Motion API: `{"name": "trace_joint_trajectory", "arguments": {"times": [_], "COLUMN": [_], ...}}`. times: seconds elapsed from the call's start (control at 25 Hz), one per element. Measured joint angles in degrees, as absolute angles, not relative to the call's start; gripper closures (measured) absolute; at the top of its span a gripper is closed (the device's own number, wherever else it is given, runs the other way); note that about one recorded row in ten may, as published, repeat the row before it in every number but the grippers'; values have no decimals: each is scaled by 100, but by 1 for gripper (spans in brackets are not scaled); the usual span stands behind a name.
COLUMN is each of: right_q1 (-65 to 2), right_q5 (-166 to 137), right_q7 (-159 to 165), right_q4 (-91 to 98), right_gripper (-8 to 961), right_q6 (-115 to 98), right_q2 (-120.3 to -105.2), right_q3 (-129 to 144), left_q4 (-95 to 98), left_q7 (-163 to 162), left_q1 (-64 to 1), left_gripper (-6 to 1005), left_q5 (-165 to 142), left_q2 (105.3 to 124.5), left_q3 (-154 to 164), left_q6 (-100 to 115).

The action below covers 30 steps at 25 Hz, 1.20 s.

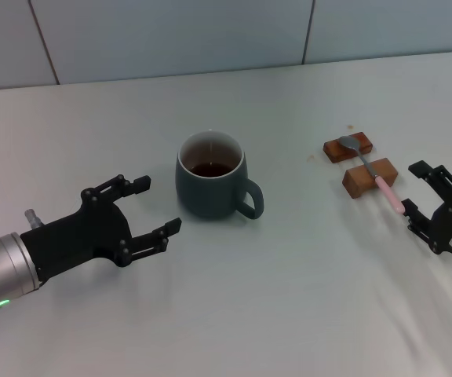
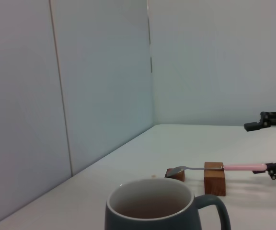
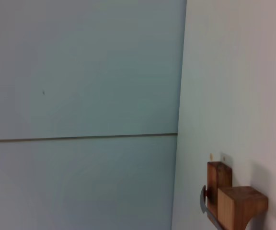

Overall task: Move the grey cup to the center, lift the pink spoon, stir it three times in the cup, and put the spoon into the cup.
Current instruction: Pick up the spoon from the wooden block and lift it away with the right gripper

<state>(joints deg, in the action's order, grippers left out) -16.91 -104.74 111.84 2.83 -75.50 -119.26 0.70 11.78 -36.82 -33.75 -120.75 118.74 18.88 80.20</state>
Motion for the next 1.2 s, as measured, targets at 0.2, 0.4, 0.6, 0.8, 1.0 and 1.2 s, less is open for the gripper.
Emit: {"name": "trace_joint_trajectory", "arguments": {"times": [0.2, 0.4, 0.6, 0.8, 1.0, 1.2], "right_q1": [-1702, -1747, -1778, -1806, -1789, -1782], "right_q5": [-10477, -10485, -10501, -10557, -10557, -10547], "right_q7": [11110, 11050, 11038, 11051, 11060, 11047], "right_q4": [219, 180, 164, 139, 79, 76], "right_gripper": [128, 128, 128, 128, 129, 306], "right_q6": [-7449, -7432, -7417, -7338, -7229, -7228], "right_q2": [-11927, -11927, -11926, -11926, -11926, -11926], "right_q3": [70, 76, 79, 79, 78, 70], "left_q4": [1178, 1178, 1178, 1178, 1178, 1193], "left_q7": [-3683, -3683, -3683, -3683, -3683, -3686], "left_q1": [-3371, -3369, -3366, -3366, -3355, -3327], "left_gripper": [187, 187, 187, 186, 186, 186], "left_q5": [-12076, -12076, -12076, -12076, -12076, -12076], "left_q2": [11873, 11874, 11873, 11874, 11874, 11865], "left_q3": [1891, 1928, 1958, 1960, 1960, 1960], "left_q6": [8059, 8075, 8092, 8100, 8134, 8177]}}
